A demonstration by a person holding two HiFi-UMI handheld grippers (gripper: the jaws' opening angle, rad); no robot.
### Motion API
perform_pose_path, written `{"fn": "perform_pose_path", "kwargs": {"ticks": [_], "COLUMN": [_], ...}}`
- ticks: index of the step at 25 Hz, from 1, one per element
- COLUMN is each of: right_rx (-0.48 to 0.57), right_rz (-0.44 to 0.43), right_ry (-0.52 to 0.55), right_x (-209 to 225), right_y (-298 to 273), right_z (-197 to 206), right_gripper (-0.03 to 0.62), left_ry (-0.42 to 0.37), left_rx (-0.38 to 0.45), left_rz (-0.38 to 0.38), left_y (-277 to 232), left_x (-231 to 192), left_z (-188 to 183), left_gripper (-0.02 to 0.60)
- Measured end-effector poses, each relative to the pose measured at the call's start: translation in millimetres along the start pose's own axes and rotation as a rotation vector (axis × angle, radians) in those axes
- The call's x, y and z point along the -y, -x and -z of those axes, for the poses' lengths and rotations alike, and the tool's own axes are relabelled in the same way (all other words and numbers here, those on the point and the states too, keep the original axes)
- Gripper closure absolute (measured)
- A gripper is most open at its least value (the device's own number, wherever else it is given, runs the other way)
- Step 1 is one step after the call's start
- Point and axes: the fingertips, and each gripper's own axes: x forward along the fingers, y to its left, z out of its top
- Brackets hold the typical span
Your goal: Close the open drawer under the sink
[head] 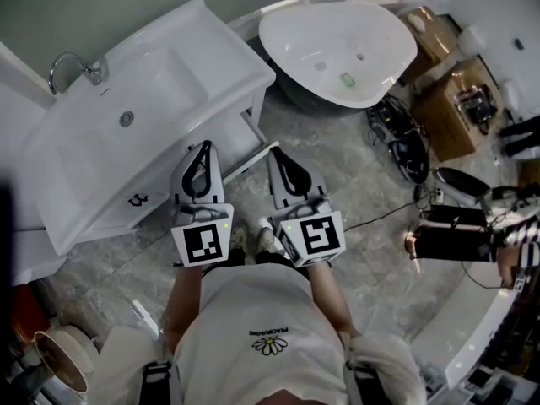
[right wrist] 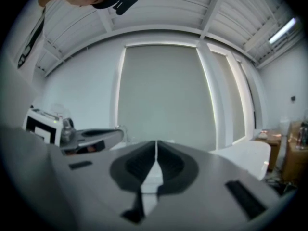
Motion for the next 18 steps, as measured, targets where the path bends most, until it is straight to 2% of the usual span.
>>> {"fn": "perform_pose_path", "kwargs": {"ticks": [4, 9, 13, 18], "right_rx": [-0.021, -0.020, -0.042, -0.087], "right_rz": [-0.003, 0.011, -0.008, -0.081], "right_ry": [0.009, 0.036, 0.033, 0.051], "right_x": [0.2, 16.6, 25.5, 14.3], "right_y": [-5.3, -22.0, -37.8, -61.2], "right_z": [11.8, 28.6, 54.2, 117.9], "right_gripper": [0.565, 0.565, 0.565, 0.565], "left_ry": [-0.068, -0.034, -0.058, 0.033], "left_rx": [-0.003, -0.049, -0.078, -0.085], "left_rz": [0.028, -0.011, -0.022, -0.074], "left_y": [-1.3, -13.4, -20.3, -18.9], "left_x": [3.1, -7.8, -12.0, -21.3], "left_z": [8.3, 33.6, 59.6, 120.4], "left_gripper": [0.568, 0.568, 0.568, 0.567]}}
